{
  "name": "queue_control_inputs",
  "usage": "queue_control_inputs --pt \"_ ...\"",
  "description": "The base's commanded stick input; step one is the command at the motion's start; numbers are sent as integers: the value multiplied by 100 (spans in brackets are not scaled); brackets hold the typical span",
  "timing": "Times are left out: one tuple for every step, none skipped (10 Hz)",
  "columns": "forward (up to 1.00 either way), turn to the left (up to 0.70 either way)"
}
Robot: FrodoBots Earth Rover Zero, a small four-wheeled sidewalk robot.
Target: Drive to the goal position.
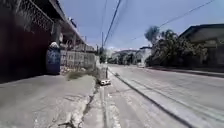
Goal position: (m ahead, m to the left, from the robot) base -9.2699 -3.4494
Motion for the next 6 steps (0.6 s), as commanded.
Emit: queue_control_inputs --pt "0 -70" --pt "0 -70" --pt "0 -70" --pt "0 -70" --pt "0 -70" --pt "0 -70"
